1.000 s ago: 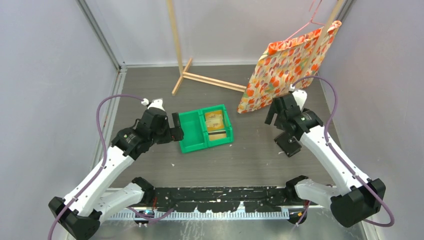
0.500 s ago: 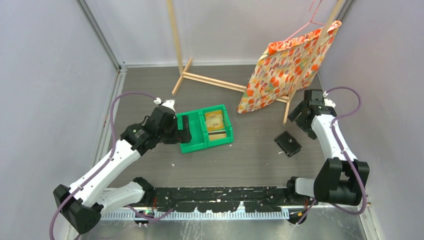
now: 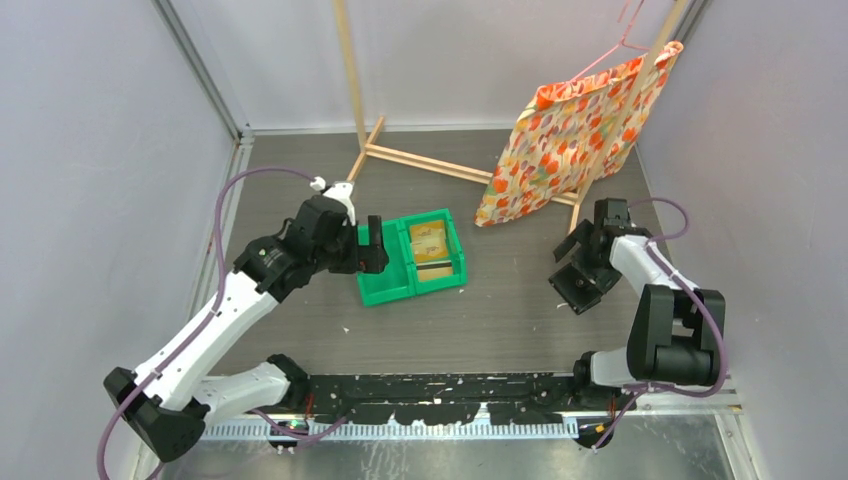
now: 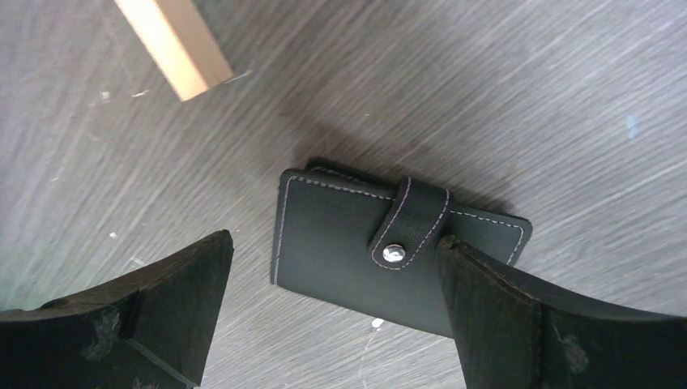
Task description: Take the credit cards out of the card holder
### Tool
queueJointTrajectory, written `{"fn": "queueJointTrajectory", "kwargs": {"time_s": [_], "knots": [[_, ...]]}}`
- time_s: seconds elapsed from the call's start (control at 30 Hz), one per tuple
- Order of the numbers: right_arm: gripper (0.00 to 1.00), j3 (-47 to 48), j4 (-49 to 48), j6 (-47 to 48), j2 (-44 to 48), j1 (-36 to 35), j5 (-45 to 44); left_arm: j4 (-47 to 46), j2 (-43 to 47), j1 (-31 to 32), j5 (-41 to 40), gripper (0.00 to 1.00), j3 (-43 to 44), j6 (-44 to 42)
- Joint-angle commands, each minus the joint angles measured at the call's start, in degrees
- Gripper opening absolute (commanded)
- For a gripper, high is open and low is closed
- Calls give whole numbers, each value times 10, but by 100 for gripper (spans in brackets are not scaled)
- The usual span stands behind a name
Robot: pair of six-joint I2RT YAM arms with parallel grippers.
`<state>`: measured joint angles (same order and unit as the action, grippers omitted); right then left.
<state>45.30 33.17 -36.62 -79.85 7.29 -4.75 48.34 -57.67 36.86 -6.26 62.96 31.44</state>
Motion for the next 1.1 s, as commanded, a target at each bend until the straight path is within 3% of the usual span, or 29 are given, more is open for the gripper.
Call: {"fn": "queueJointTrajectory", "kwargs": {"time_s": [0.0, 0.3, 0.4, 0.5, 0.7, 0.9, 1.07], "knots": [[100, -31, -22, -14, 23, -12, 106, -13, -17, 1, 14, 99, 38, -23], [100, -53, 62, -51, 141, -141, 164, -53, -62, 2, 58, 99, 41, -13], [100, -7, 107, -17, 163, -145, 79, -64, -71, 2, 79, 98, 43, -8], [100, -10, 69, 0, 161, -137, -34, -77, -81, 2, 103, 98, 40, -5], [100, -16, -8, -25, 59, -95, -82, -85, -109, 49, 112, 98, 42, 16], [100, -26, -31, -26, 9, -87, -22, -102, -117, 73, 116, 98, 45, 26], [100, -74, -21, -94, 68, -133, 77, -107, -133, 73, 108, 98, 51, 23]]}}
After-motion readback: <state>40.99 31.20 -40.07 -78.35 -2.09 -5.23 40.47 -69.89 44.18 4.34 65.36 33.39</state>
